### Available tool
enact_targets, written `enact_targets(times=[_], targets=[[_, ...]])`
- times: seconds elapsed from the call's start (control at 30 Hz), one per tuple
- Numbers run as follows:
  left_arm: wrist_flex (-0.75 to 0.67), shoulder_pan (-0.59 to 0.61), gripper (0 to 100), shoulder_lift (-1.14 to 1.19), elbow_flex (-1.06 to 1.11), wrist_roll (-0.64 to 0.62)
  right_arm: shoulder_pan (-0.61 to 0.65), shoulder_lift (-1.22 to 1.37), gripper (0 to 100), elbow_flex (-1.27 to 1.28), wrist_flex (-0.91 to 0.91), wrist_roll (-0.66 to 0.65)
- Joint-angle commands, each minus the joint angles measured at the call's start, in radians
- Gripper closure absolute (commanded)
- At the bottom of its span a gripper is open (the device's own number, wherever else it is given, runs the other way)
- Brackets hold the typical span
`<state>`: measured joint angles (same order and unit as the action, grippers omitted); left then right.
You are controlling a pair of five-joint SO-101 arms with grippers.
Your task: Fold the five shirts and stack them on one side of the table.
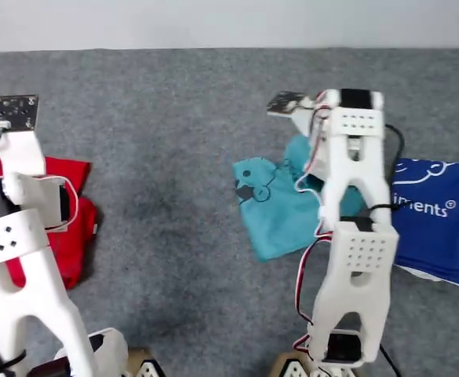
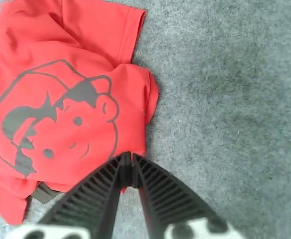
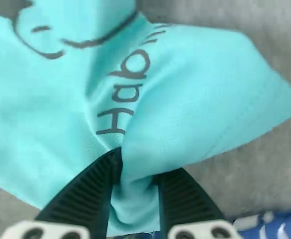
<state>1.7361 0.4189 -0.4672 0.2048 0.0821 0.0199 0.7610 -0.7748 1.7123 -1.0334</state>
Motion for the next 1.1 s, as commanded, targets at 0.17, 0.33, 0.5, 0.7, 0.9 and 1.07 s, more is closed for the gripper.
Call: enact_targets(times=[0.17,0.33,0.5,0.7,0.9,1.07], targets=[[0.006,-0.006,99,-0.029,0.074,0.006,0.171,-0.085,98.8,-0.009,-0.255,-0.109],[0.002,-0.011,99,-0.029,0.070,0.006,0.166,-0.033,98.9,-0.005,-0.447,-0.109],[0.002,-0.075,99,-0.029,0.070,0.006,0.117,0.002,98.6,-0.005,-0.489,-0.103],[-0.015,-0.169,99,-0.029,0.073,0.006,0.093,-0.015,83.0,-0.011,-0.473,0.081],[-0.035,-0.172,99,-0.029,0.071,0.006,0.071,-0.085,74.9,-0.014,-0.444,0.433],[-0.028,-0.172,99,-0.029,0.071,0.006,0.088,-0.147,75.1,-0.014,-0.331,0.637]])
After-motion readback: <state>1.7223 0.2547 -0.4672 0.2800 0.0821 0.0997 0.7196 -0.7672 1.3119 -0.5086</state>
